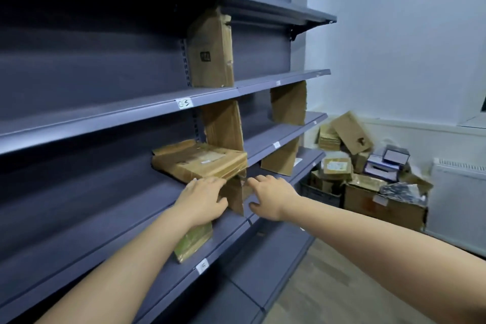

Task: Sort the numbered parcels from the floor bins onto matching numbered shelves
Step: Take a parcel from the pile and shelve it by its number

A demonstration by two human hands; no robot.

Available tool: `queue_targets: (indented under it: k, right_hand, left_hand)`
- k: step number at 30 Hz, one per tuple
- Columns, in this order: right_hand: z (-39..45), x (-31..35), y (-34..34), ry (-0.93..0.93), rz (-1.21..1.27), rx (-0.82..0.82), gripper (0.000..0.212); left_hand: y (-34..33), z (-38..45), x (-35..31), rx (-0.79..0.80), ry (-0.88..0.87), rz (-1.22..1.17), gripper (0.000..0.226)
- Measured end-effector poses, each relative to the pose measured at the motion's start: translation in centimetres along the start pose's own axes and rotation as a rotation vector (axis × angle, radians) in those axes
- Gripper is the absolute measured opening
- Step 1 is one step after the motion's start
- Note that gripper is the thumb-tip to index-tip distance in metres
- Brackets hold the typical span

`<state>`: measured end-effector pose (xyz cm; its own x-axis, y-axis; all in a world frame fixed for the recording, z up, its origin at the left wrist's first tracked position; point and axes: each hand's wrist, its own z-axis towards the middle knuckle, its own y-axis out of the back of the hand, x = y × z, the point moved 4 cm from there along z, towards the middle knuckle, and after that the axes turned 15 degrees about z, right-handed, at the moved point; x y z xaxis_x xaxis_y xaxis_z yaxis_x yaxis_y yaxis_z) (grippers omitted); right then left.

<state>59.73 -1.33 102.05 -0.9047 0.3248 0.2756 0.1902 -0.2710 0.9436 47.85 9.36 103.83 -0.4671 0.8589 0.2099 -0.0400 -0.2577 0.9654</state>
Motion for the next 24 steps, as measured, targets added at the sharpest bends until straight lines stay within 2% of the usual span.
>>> queue_targets:
  k: [4, 10, 24]
  right_hand:
    - [-0.2, -8.1, 2.5, 0.000, -0.124, -0.049, 0.054]
    - [-2.1, -19.1, 4.5, -0.053, -0.219, -0.062, 0.049]
    - [-3.6, -43.5, 7.3, -0.338, -0.298, -0.029, 0.063]
  left_hand:
    - [0.2, 6.4, -6.4, -0.065, -0.065, -0.007, 0.055]
    - [-0.6, 14.5, -15.6, -0.059, -0.167, 0.044, 0.058]
    - [-4.4, 34.1, -34.3, -0.026, -0.524, 0.001, 0.057]
